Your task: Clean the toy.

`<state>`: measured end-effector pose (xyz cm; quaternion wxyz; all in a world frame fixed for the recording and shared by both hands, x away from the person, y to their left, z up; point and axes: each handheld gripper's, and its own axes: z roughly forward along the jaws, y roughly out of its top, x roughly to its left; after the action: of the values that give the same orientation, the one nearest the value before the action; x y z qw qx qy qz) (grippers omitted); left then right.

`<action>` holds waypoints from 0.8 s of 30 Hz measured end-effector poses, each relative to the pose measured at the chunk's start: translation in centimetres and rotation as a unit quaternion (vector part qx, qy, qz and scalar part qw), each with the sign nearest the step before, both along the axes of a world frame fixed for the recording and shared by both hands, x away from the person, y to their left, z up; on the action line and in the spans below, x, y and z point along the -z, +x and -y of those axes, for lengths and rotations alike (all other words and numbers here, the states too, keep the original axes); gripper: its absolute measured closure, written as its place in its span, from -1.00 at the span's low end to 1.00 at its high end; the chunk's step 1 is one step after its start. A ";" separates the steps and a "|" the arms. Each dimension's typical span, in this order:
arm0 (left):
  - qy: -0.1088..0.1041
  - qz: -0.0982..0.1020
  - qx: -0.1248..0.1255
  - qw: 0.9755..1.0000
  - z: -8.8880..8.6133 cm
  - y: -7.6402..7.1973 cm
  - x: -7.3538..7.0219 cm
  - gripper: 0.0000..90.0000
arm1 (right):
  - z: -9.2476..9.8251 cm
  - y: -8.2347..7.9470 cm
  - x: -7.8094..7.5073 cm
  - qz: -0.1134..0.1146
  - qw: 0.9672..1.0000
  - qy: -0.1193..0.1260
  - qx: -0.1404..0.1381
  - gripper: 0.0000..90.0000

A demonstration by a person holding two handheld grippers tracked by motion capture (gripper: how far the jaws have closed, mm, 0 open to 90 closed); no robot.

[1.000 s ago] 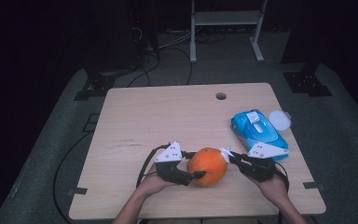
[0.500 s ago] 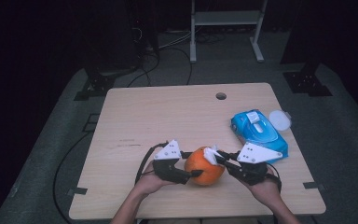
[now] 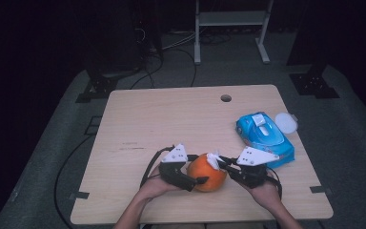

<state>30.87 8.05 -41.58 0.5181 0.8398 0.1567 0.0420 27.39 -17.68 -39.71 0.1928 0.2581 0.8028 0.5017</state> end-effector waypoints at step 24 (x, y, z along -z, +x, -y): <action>-0.010 0.021 -0.022 0.999 0.6 -0.6 -0.5 -0.21 | 1.4 -1.4 -1.3 0.051 0.998 0.013 0.031 0.82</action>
<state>30.24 7.45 -41.13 0.5287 0.8298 0.1648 0.0695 25.97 -19.11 -38.39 0.2452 0.2593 0.7770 0.5186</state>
